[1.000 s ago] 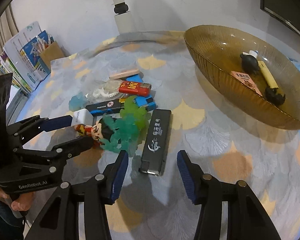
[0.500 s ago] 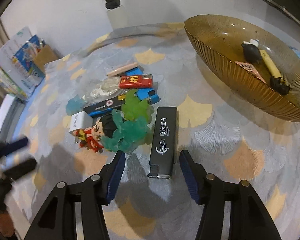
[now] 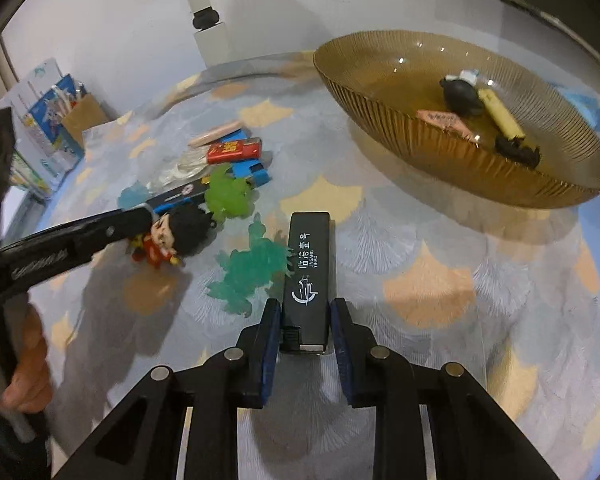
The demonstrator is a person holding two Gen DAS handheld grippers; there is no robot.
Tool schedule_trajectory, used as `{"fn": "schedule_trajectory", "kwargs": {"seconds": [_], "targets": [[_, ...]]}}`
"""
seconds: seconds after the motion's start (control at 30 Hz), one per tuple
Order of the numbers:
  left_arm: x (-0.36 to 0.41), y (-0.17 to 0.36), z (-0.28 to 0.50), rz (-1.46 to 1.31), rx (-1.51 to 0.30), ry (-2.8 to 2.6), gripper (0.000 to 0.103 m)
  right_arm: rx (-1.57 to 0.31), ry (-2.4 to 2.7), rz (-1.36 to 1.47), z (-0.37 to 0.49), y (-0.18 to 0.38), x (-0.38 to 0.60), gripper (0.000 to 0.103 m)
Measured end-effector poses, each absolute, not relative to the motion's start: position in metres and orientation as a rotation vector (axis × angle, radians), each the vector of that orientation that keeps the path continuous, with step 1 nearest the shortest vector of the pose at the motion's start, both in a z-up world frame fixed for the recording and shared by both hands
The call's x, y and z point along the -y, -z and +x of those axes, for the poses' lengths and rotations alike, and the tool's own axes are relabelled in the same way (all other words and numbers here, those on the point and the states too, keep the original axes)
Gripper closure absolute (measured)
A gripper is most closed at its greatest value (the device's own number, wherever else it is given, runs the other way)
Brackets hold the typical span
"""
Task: Organize rigid objects
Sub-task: 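Grasp the white Anker charger with the left tool while the right tool grasps the black USB stick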
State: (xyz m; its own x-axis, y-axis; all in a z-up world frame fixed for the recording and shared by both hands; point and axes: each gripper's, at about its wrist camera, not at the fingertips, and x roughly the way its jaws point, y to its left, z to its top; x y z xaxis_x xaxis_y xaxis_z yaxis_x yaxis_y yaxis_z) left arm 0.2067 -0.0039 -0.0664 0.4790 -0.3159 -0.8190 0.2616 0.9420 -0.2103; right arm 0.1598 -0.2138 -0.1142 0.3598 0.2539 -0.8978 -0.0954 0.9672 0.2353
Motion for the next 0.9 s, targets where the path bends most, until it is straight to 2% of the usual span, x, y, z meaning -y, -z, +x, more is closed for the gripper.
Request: {"fn": "schedule_trajectory", "kwargs": {"seconds": [0.03,0.13,0.2,0.4,0.43,0.47,0.57,0.6,0.67,0.9], "targets": [[0.0,0.066,0.206,-0.068,-1.008,0.353,0.077,-1.197,-0.241,0.175,0.16,0.113,0.218,0.078],[-0.022,0.068,0.203,-0.11,-1.009,0.347,0.077,-1.217,-0.253,0.252,0.16,0.113,0.227,0.067],[-0.04,0.069,0.202,-0.143,-1.012,0.328,0.077,-1.212,-0.265,0.288,0.161,0.113,0.231,0.064],[-0.049,0.069,0.194,-0.13,-1.019,0.345,0.077,-1.175,-0.196,0.114,0.166,0.114,0.205,0.063],[-0.045,0.071,0.194,-0.119,-1.026,0.347,0.074,-1.157,-0.174,0.047,0.165,0.115,0.196,0.063],[-0.038,0.075,0.193,-0.102,-1.042,0.349,0.064,-1.14,-0.148,-0.031,0.164,0.116,0.186,0.064],[-0.025,0.082,0.19,-0.023,-1.029,0.321,0.063,-1.105,-0.123,-0.132,0.158,0.114,0.174,0.069],[-0.022,0.083,0.188,-0.005,-1.013,0.307,0.064,-1.109,-0.133,-0.122,0.157,0.114,0.176,0.077],[-0.022,0.084,0.186,-0.015,-1.001,0.299,0.077,-1.127,-0.154,-0.065,0.156,0.113,0.185,0.079],[-0.043,0.082,0.166,-0.078,-0.992,0.315,0.077,-1.166,-0.035,0.096,0.135,0.111,0.252,0.079]]}}
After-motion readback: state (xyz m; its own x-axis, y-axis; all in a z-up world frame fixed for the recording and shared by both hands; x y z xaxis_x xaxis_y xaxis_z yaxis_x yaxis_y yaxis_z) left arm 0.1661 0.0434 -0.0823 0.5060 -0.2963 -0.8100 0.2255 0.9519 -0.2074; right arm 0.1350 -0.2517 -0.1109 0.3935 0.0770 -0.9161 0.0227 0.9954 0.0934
